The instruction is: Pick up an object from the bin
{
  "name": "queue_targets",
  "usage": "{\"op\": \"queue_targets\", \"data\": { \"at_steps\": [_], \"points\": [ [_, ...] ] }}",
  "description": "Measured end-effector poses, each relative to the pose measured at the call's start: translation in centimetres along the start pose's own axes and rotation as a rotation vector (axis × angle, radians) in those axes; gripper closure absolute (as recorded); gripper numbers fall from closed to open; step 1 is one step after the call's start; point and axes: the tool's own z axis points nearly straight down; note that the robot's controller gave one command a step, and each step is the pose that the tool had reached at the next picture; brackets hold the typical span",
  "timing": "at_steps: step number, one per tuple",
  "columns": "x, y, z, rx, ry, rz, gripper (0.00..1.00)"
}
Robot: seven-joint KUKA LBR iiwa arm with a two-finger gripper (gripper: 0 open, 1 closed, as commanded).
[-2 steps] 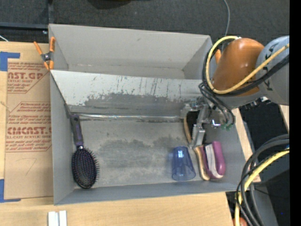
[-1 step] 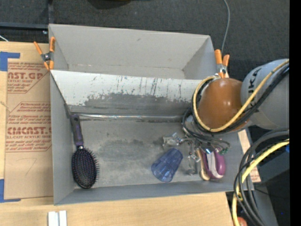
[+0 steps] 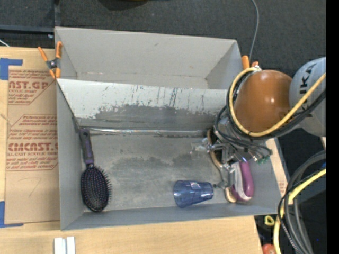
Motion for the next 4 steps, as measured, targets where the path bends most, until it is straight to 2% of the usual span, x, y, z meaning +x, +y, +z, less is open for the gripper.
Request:
{"op": "queue_targets", "data": {
  "at_steps": [1, 2, 3, 4],
  "points": [
    [2.0, 4.4, 4.3, -0.013, 0.010, -0.235, 0.00],
    [1.0, 4.8, 7.0, 0.010, -0.016, -0.153, 0.00],
    [0.7, 5.2, 7.0, 0.003, -0.014, -0.224, 1.00],
    [0.7, 5.2, 7.0, 0.002, -0.015, -0.241, 1.00]
  ]
}}
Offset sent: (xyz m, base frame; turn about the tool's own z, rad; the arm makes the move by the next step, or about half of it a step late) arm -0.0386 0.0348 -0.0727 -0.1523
